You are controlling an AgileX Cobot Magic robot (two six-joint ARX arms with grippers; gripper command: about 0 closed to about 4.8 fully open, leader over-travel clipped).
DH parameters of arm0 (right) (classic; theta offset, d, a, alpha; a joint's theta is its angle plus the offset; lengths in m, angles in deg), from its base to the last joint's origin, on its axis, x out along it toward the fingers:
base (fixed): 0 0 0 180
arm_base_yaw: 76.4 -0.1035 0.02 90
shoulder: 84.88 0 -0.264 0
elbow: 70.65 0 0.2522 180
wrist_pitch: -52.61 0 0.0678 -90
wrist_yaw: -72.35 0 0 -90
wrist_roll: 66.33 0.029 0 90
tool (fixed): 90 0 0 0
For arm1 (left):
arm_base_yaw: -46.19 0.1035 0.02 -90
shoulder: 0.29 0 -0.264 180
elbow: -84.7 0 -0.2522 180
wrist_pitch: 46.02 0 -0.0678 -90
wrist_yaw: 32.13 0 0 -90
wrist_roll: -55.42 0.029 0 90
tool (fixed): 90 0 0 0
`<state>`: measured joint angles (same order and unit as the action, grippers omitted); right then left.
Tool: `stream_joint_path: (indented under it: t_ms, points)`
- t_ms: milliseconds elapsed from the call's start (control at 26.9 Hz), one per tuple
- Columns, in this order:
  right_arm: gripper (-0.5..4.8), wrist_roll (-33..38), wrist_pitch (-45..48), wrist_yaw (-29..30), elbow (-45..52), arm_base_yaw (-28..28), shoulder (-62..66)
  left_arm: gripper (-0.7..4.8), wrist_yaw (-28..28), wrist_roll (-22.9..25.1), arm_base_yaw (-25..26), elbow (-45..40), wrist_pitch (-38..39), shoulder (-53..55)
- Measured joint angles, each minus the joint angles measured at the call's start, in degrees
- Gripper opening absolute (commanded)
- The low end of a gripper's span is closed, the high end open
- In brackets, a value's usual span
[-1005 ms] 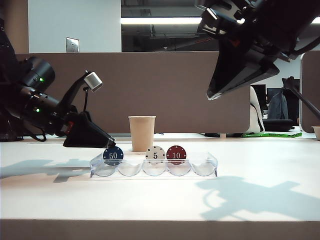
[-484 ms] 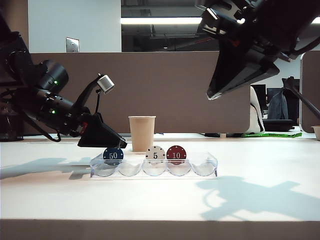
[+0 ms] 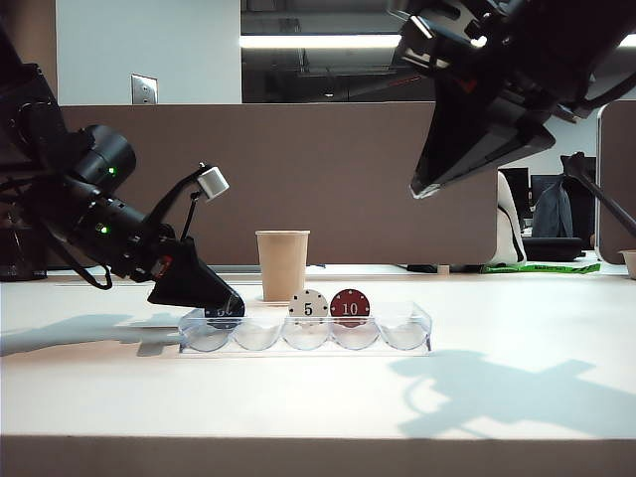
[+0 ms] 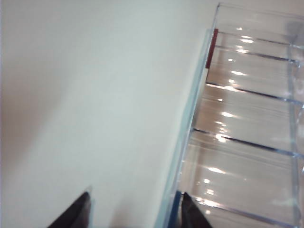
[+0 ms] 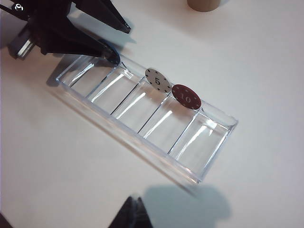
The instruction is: Pick up the chip with the greater value and put it into the paper cup.
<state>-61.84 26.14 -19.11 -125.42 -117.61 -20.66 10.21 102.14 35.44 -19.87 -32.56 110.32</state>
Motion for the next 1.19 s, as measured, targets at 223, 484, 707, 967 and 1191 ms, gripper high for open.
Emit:
stream_joint_path:
  t_ms: [223, 484, 707, 967, 1191]
  points:
    - [-0.05, 0.00, 0.00, 0.00, 0.00, 0.00, 0.00, 2.30, 0.11, 0.00, 0.00, 0.00, 0.07, 0.00]
    - [-0.05, 0.00, 0.00, 0.00, 0.00, 0.00, 0.00, 1.75, -0.26, 0.00, 0.00, 0.04, 1.86, -0.04]
    - [-0.05, 0.00, 0.00, 0.00, 0.00, 0.00, 0.00, 1.12, -0.31, -0.02, 0.00, 0.04, 2.05, -0.04]
    - [-0.05, 0.00, 0.00, 0.00, 0.00, 0.00, 0.00, 1.13, -0.28, -0.02, 0.02, 0.04, 2.05, -0.09]
    - [-0.05, 0.00, 0.00, 0.00, 0.00, 0.00, 0.00, 1.15, -0.48, -0.17, 0.02, 0.04, 2.08, -0.09]
